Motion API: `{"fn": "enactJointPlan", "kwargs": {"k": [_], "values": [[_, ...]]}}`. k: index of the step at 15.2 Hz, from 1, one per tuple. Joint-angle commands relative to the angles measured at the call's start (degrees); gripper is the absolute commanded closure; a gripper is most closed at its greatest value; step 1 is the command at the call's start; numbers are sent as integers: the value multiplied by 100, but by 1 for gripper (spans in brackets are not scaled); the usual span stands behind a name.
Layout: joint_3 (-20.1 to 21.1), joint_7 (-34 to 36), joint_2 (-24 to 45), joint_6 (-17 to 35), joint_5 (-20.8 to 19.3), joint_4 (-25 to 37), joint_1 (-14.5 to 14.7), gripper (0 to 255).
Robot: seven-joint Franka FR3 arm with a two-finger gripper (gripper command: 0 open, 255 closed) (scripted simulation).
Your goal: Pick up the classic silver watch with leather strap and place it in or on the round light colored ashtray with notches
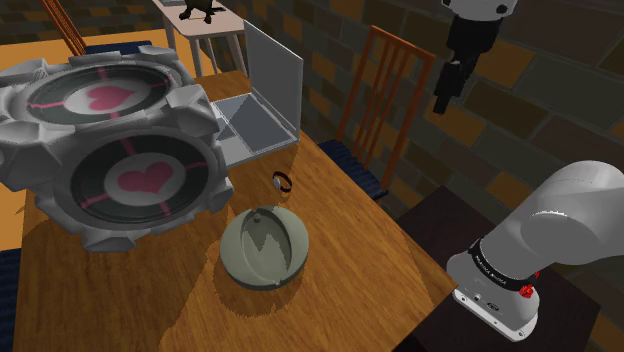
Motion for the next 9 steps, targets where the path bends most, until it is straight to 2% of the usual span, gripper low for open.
{"fn": "enactJointPlan", "kwargs": {"k": [1,9], "values": [[0,0,0,0,0,0,0,0],[672,662,915,1295,499,-240,286,0]]}}
